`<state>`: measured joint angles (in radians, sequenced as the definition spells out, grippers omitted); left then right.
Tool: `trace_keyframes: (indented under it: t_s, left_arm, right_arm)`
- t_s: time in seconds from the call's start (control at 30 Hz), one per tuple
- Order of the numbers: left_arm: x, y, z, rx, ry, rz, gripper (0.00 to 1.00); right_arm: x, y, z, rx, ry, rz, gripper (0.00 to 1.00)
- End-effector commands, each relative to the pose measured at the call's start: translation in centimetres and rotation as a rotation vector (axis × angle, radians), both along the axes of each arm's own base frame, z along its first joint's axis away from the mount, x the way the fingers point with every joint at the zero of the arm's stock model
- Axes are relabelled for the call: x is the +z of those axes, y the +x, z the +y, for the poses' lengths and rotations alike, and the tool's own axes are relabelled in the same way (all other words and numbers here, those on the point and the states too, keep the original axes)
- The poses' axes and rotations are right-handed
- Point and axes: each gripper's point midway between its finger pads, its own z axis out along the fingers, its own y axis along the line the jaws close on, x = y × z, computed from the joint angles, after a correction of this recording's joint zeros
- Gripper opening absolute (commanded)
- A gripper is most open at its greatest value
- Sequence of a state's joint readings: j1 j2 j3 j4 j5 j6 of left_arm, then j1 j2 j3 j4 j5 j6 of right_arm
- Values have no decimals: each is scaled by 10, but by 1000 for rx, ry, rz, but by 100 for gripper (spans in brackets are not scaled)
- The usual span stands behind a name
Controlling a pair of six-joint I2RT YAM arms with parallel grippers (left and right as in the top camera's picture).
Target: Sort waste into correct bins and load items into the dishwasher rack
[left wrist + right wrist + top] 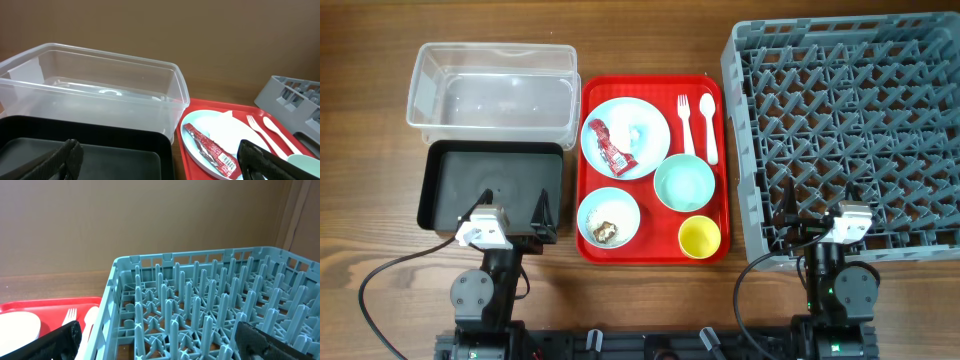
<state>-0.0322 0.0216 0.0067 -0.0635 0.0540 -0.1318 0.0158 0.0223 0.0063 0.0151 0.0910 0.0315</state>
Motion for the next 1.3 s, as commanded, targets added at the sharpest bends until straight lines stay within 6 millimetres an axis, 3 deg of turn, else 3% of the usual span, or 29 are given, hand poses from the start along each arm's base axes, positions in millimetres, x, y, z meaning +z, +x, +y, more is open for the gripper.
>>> trace_keyframes:
  t_s: [0.0,0.97,1.2,1.27]
  left_arm:
    - [-4,0,1,0,12,15,100]
    - [-4,0,0,-3,12,15,100]
    - [5,-6,-35,-211,-4,-20,100]
    - [6,-7,-39,-236,-5,-25,100]
  right_arm:
    - [-1,0,-4,-18,-5,2,100]
    - [-1,0,-4,-18,-5,2,100]
    - [0,0,-3,-13,-1,0,100]
    - [-1,1,6,40,-1,4,100]
